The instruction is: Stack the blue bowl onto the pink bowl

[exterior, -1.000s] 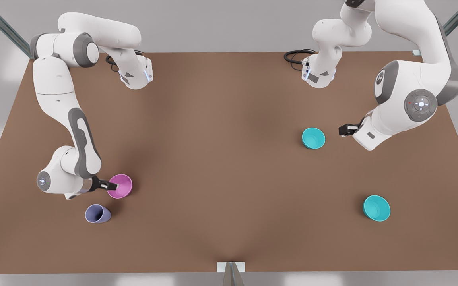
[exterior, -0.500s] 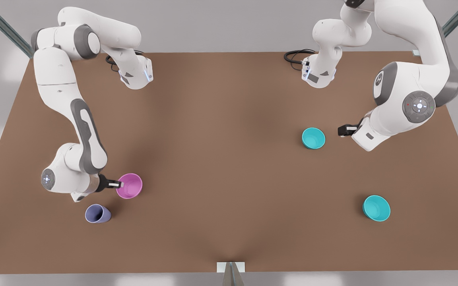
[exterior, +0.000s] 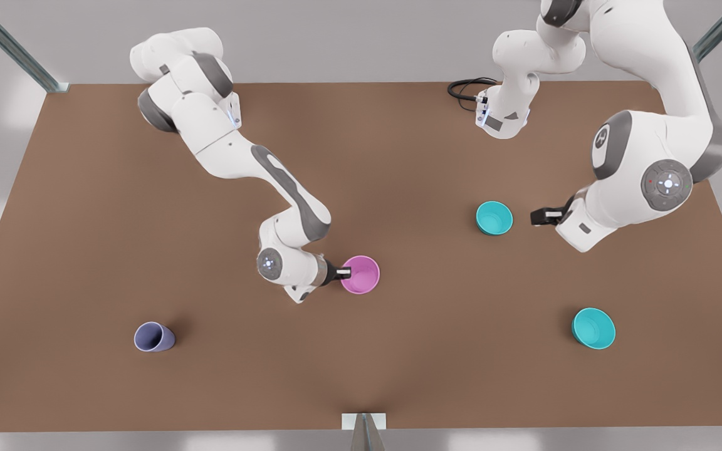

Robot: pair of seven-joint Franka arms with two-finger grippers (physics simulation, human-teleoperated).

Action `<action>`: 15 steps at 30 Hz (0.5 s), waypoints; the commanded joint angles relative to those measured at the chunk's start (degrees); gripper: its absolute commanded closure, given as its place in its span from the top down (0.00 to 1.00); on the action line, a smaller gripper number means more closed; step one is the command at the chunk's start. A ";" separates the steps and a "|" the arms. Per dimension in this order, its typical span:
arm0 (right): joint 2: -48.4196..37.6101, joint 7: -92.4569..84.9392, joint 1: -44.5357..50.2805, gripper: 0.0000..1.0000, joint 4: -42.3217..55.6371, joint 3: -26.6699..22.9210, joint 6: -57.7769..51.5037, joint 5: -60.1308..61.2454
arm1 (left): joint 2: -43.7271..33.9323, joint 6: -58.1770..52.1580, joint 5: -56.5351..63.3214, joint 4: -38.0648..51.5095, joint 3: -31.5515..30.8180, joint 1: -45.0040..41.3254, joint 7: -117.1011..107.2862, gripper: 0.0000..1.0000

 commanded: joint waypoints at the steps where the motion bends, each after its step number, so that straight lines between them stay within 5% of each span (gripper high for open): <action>1: 1.03 26.64 2.61 0.21 0.90 -1.71 5.75 -0.06 | 0.26 -0.33 -1.11 0.19 0.01 0.23 -2.43 1.00; 4: 2.00 26.64 2.97 0.21 1.61 -1.71 5.76 -0.06 | 1.14 1.61 -4.63 0.63 2.03 1.20 -2.43 1.00; 5: 2.00 26.38 2.97 0.36 1.70 -1.71 5.67 -0.06 | -2.10 6.25 -4.63 -5.75 2.48 1.20 -2.60 1.00; 6: 2.00 26.46 2.97 0.97 1.70 -1.71 5.67 -0.23 | -7.56 15.14 -4.63 -17.82 3.70 0.41 -2.43 1.00; 8: 2.00 26.46 2.97 1.00 1.70 -1.71 5.67 -0.23 | -5.45 14.26 -4.80 -19.05 3.79 0.14 -2.34 1.00; 10: 1.91 26.20 2.70 1.00 2.84 -1.71 5.23 -0.23 | -11.34 29.18 -5.15 -37.84 4.06 -0.12 2.22 1.00; 12: -0.11 26.20 0.77 1.00 3.72 -1.71 3.48 0.12 | -9.76 42.73 -5.68 -47.09 5.02 0.14 10.66 1.00; 15: -4.86 25.50 -7.74 1.00 5.64 -1.71 -14.59 -0.93 | -8.97 51.17 -17.20 -53.95 8.72 0.14 25.96 1.00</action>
